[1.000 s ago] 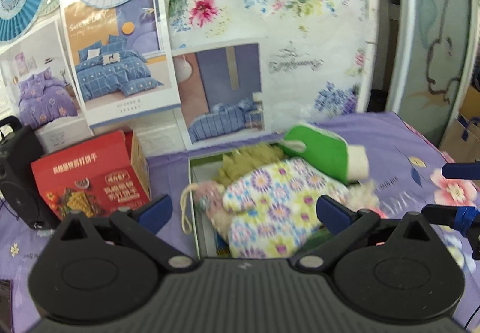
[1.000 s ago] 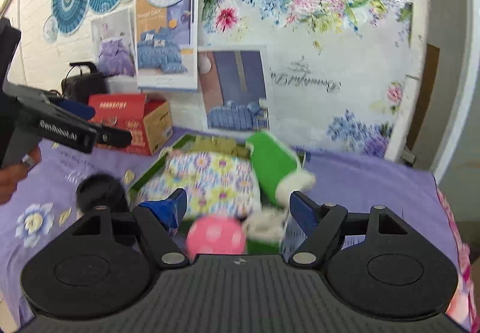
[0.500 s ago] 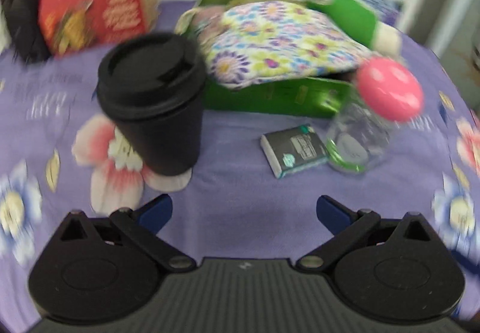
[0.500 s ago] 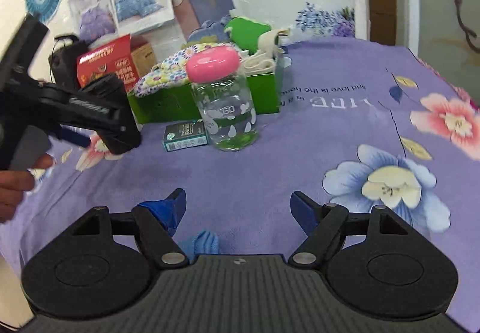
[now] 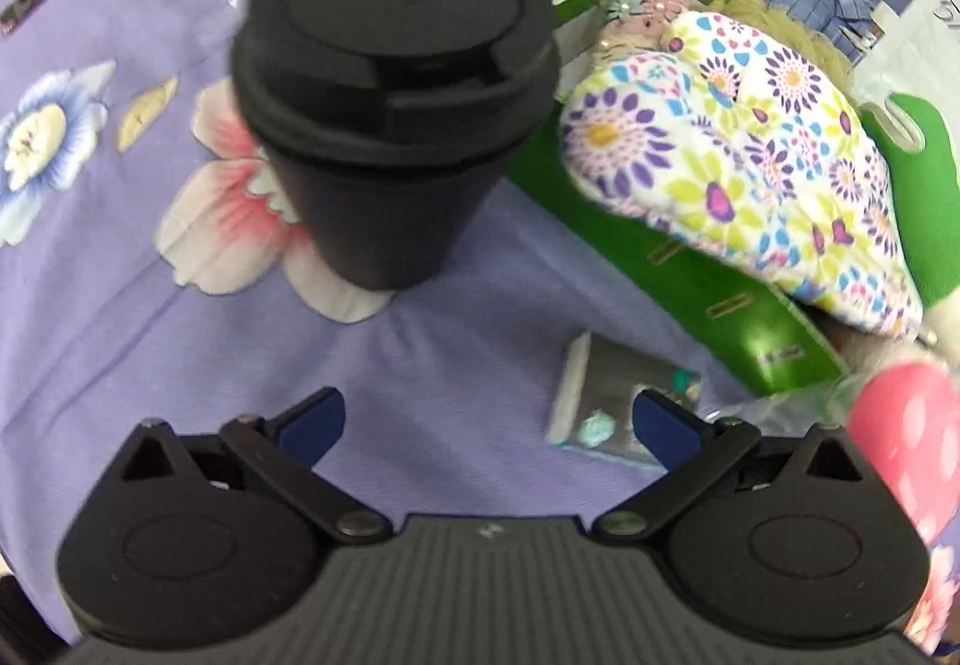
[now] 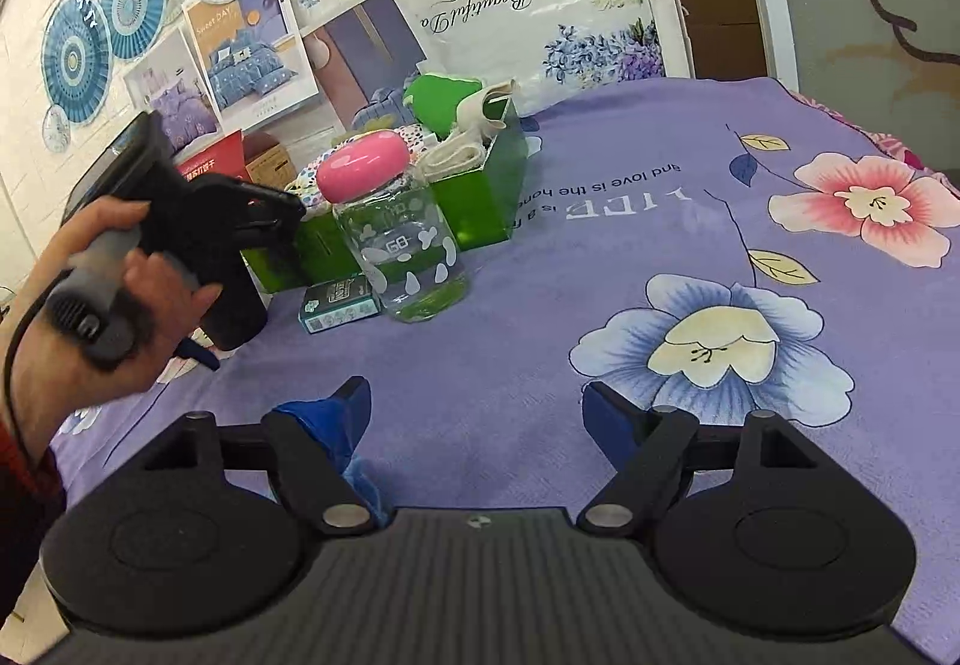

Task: Organize soft objects
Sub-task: 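Move the right tool to the blue towel while the left tool approaches the dark tissue pack, then grasp the blue towel with the right tool while the left tool grasps the dark tissue pack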

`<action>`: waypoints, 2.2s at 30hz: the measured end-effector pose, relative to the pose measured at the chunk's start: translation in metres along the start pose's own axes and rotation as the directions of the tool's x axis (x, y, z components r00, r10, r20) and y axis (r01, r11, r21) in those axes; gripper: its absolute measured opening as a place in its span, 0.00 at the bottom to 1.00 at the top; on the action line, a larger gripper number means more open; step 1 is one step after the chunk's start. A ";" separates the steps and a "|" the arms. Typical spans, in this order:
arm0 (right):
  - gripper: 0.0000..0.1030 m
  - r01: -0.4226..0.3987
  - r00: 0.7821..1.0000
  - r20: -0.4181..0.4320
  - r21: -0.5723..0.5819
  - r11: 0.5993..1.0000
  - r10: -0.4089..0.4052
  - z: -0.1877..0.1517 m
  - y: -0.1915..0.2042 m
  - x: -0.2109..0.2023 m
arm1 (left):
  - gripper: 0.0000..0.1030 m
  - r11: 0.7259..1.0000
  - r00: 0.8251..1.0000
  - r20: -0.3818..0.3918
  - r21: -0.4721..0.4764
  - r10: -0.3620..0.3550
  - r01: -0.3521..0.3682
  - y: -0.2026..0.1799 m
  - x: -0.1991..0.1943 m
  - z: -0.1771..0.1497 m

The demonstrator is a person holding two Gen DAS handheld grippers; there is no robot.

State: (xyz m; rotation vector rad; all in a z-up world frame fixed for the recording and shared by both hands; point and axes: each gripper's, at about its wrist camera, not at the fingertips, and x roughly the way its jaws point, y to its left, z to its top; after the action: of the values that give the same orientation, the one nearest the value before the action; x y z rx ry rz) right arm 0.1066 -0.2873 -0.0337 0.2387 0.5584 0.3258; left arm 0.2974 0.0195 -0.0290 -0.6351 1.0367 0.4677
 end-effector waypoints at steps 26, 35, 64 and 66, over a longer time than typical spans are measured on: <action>0.64 0.006 0.999 0.049 0.059 0.998 -0.009 -0.003 -0.023 -0.018 | 0.98 0.994 0.996 -0.013 0.068 0.085 -0.084 -0.002 0.010 -0.020; 0.64 -0.032 0.998 0.049 0.024 0.999 0.030 0.000 -0.007 -0.020 | 0.98 0.955 0.999 0.004 0.293 -0.048 0.044 0.024 -0.043 -0.043; 0.65 0.146 0.938 -0.198 -0.523 0.840 -0.286 -0.053 0.142 0.001 | 0.98 0.813 0.990 0.053 0.577 -0.133 0.078 0.072 -0.049 -0.033; 0.65 0.188 0.924 -0.187 -0.538 0.822 -0.334 -0.043 0.126 -0.001 | 0.98 0.814 0.990 0.049 0.576 -0.132 0.080 0.072 -0.046 -0.033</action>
State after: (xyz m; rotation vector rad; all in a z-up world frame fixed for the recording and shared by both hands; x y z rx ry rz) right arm 0.0526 -0.1655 -0.0299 -0.4101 0.7482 0.2261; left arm 0.2109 0.0466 -0.0177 -0.1253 0.9875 0.0642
